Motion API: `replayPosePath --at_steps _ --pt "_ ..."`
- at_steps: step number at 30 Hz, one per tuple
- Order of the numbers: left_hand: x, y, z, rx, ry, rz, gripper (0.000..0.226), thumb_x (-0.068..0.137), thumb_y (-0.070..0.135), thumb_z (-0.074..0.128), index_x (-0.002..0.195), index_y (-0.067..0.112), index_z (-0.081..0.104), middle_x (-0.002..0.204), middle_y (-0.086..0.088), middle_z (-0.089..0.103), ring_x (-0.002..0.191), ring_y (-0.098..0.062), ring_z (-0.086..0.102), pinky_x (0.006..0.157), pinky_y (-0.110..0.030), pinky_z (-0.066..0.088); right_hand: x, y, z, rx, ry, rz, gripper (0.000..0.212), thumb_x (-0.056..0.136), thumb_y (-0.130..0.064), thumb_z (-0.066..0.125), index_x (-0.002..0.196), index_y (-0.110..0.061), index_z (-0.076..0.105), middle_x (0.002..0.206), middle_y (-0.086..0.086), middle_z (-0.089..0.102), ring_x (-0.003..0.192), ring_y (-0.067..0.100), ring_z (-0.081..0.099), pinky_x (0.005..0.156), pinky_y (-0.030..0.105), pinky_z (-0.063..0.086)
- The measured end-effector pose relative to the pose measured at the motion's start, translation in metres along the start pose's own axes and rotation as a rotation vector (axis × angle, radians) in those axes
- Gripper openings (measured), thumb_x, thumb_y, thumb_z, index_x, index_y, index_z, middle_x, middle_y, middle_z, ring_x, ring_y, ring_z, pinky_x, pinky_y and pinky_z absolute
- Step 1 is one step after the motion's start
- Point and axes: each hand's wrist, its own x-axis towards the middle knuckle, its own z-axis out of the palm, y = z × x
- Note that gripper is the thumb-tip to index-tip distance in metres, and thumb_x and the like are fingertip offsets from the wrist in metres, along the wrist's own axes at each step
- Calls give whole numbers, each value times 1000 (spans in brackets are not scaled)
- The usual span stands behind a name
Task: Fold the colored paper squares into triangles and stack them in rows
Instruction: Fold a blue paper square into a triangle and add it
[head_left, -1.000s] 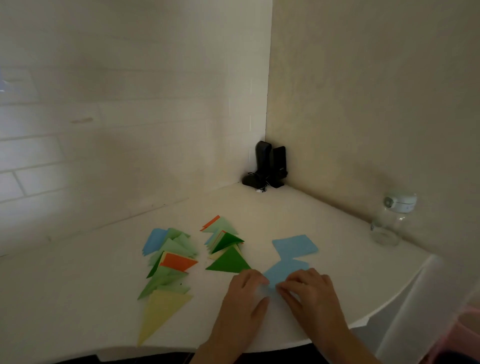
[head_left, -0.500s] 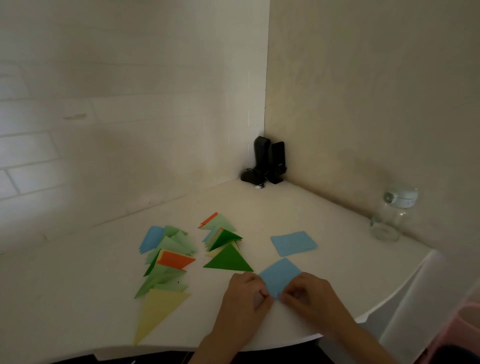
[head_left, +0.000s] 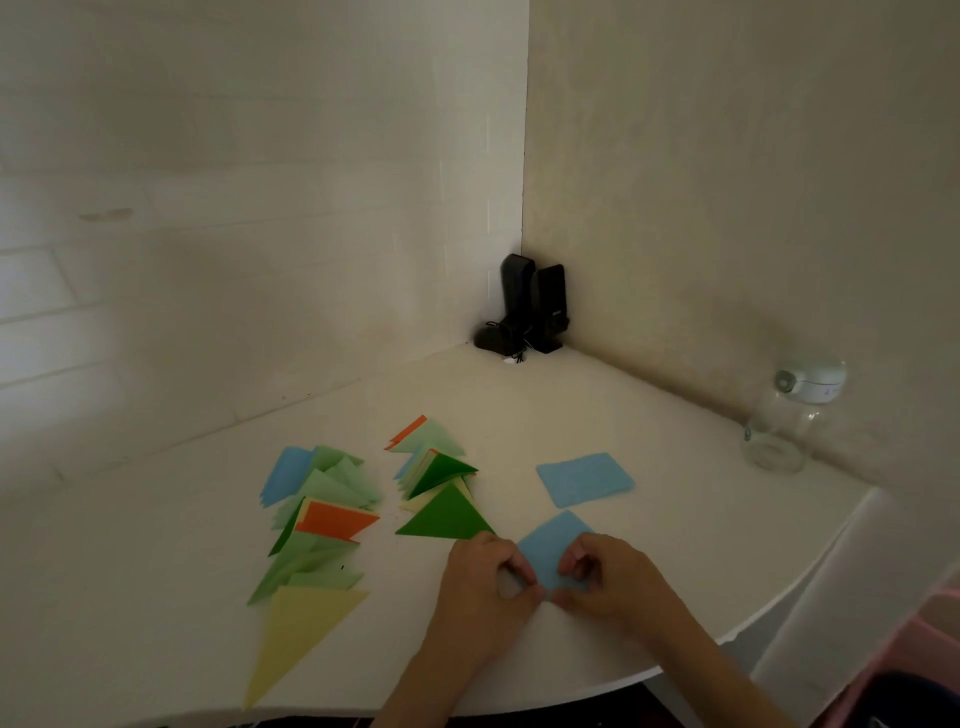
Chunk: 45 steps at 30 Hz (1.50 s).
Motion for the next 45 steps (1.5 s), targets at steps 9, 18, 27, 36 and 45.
replayPosePath --at_steps 9,18,27,36,45 --pt "-4 3 -11 -28 -19 19 8 65 27 67 73 29 66 80 15 60 84 2 52 73 -6 34 -7 -6 -15 -55 -127 -43 22 73 -27 75 72 -42 58 78 -12 56 70 -10 54 66 7 39" --pt "-20 4 -25 148 -94 229 40 65 11 54 101 30 58 106 16 55 102 -6 45 86 -19 35 -24 -10 2 -86 41 -195 25 70 -58 38 78 -38 52 89 -16 46 86 1 49 77 27 41" --pt "-19 9 -22 325 -88 353 8 88 23 53 90 29 58 93 11 58 83 -6 44 72 -20 34 -10 3 -28 -130 -68 -315 15 75 -53 51 86 -44 49 97 -13 55 97 2 54 85 35 46" --pt "-18 10 -12 215 -34 236 17 89 32 46 87 25 62 89 11 59 84 -3 46 72 -16 36 -28 18 -16 -99 106 -256 23 77 -57 49 86 -41 63 98 -31 54 96 -5 53 83 33 47" --pt "-11 10 -3 213 54 121 24 83 44 43 87 27 60 85 12 59 83 -6 49 71 -27 45 -20 8 -2 -156 239 -110 31 63 -70 44 60 -41 54 86 -24 53 85 0 52 77 33 44"
